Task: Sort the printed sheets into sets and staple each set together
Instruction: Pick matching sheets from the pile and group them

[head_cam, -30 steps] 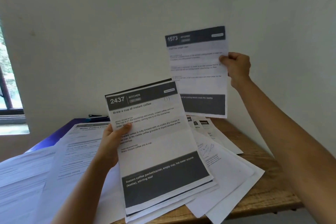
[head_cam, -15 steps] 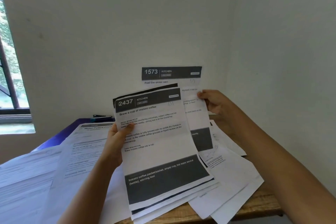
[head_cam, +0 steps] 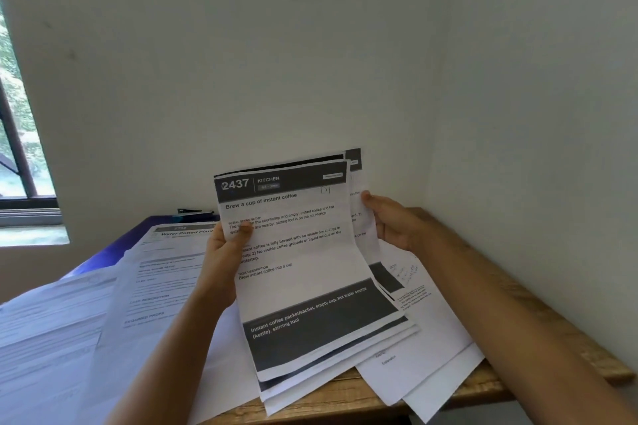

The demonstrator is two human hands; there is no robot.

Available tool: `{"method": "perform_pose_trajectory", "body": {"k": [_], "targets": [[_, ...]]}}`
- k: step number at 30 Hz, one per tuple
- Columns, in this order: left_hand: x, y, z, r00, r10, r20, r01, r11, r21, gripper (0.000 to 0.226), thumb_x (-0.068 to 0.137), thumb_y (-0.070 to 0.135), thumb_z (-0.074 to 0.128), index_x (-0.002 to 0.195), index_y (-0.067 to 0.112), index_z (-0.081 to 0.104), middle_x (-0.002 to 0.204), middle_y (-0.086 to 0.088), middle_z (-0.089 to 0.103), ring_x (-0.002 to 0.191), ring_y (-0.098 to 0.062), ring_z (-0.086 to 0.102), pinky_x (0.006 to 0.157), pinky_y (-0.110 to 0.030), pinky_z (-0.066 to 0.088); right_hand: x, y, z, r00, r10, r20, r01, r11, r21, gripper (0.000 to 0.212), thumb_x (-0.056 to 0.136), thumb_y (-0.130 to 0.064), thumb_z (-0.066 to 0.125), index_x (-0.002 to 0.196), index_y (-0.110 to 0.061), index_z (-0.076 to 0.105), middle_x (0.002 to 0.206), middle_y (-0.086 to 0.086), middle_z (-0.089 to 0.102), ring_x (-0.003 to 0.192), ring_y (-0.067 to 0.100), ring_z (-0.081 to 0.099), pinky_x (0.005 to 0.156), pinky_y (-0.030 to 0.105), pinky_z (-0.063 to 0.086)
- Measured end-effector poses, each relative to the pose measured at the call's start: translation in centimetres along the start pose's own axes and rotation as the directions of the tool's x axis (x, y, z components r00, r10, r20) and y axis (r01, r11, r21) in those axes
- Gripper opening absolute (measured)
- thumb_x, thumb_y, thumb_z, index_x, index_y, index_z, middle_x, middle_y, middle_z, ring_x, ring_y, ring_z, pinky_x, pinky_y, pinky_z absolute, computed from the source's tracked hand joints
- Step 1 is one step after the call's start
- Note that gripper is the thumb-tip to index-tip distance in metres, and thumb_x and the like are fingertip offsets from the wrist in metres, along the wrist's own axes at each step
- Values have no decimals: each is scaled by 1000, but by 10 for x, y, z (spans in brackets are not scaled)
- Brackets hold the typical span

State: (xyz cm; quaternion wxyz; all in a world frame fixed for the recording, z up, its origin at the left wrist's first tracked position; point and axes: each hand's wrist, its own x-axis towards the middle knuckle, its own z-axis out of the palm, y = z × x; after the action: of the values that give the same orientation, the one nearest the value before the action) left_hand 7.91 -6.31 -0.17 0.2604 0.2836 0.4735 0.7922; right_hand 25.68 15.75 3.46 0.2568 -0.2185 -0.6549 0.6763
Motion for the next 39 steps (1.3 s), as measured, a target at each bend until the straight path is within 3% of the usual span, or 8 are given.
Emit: {"method": "perform_pose_trajectory", "body": {"k": [6,14,19,24,28,32,36,39], "targets": [[1,1,1,999,-11,-51,9,999,-35,13,98,17,51,110,20,55,111,-8,68,89,-27,68,60,-40,61,-14,6,-3,981,-114,159,149,962,-230,29,95,-30,51,119,-19,60,119,1,68,109,21,65,92,38,53],[4,2,-1,990,-105,-95,93,988,-123,29,99,20,50,127,13,54,114,-11,67,89,-26,68,58,-40,61,-1,-3,-4,979,-188,78,198,969,-149,22,99,-14,48,114,-8,63,98,5,73,83,16,70,75,27,57],[8,-5,-2,960,-226,-165,208,971,-121,24,99,17,51,123,11,54,104,-11,68,84,-28,67,48,-38,57,-2,1,3,996,-11,88,26,986,-165,23,103,-18,40,105,-10,61,99,6,70,79,13,68,71,25,55],[12,-7,-3,949,-218,-226,190,972,-141,24,100,12,49,123,15,49,101,-6,65,82,-24,64,75,-53,53,-11,9,1,940,157,303,-101,976,-191,30,92,-32,51,114,-14,62,108,4,72,97,21,69,84,35,57],[12,-8,-6,951,-203,-232,180,977,-113,27,100,13,49,126,17,47,103,-5,66,84,-24,65,67,-49,53,-8,15,3,916,199,349,-109,959,-260,20,91,-12,55,111,-12,60,107,8,69,92,21,69,84,37,57],[10,-9,-7,950,-219,-221,210,976,-64,35,98,23,54,132,15,48,113,-10,66,85,-25,66,60,-45,52,-9,19,6,921,224,320,-126,946,-299,32,86,-12,60,117,-3,57,112,15,65,89,21,69,78,33,59],[6,-5,-1,945,-283,-164,281,959,-37,20,97,35,54,113,23,58,96,-5,69,80,-24,67,59,-41,51,-11,19,5,943,217,253,-145,951,-274,34,87,-10,60,120,-3,56,111,14,65,90,23,66,79,34,58],[7,-7,-1,950,-274,-148,283,958,39,12,96,21,56,107,22,59,96,-8,70,79,-26,67,52,-38,55,-16,18,6,911,273,308,-197,947,-255,24,95,-7,49,116,-8,59,101,6,71,88,21,69,79,33,59]]}}
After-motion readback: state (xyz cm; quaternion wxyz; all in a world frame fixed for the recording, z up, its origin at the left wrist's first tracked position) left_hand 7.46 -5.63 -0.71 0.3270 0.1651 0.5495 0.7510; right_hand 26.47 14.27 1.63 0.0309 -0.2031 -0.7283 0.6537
